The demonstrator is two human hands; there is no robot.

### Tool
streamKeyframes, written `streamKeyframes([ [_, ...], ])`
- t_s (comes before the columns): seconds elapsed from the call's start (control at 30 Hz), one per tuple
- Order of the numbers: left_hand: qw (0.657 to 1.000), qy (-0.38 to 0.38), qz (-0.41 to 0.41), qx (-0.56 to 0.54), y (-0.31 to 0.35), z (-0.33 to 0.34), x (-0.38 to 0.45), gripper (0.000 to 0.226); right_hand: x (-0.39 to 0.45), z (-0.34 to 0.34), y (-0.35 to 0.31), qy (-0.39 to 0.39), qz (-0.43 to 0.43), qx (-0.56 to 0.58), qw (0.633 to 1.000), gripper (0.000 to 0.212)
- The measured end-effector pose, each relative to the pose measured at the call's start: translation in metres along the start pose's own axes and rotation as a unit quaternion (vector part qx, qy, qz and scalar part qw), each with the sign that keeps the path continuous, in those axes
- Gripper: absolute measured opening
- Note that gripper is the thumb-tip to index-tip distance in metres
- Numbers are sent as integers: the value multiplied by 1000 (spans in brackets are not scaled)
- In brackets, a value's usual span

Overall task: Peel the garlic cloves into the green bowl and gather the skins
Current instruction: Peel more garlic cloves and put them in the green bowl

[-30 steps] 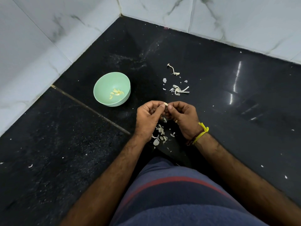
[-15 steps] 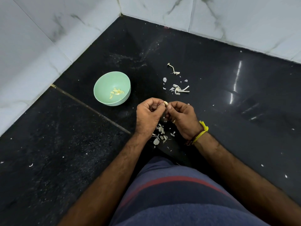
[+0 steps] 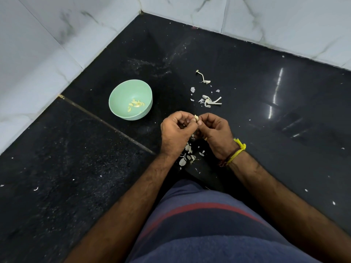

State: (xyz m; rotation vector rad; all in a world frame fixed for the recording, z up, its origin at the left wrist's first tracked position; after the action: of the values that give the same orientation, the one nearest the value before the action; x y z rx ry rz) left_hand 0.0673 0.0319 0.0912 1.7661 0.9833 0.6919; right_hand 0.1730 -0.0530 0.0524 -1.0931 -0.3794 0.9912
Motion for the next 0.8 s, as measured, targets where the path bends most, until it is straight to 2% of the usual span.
streamKeyframes([
  [0.1,1000,-6,9,22,4,4,1,28,0,0,0,6,-1,-29,1000,8],
  [0.17,1000,-17,-2,19,2,7,3,22,0,0,6,3,33,-7,999,11],
  [0.27,998,-36,-41,-31,-7,10,0,3,-3,4,17,-16,94,58,994,15],
  [0.33,993,-52,-68,-84,-16,13,-4,5,-4,4,17,-18,98,68,993,14],
  [0.43,991,-49,-67,-106,-20,8,-5,9,-3,4,15,-15,90,46,995,13],
  [0.6,996,-26,-45,-71,-13,1,-3,8,0,3,7,2,58,-35,998,10],
  [0.8,999,-24,-33,-32,-6,1,-2,5,-5,-5,-17,52,-40,-186,980,4],
])
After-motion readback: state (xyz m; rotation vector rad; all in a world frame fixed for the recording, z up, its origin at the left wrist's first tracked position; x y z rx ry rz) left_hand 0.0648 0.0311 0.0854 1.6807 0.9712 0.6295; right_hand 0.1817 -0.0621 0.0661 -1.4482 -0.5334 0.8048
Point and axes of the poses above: each hand's wrist, its own x-axis towards the middle knuckle, its own z-axis out of the palm, y = z × x, the point moved 10 cm from there along x, towards the middle knuckle, and after that the axes turned 9 degrees about x, right-handed, at the moved point
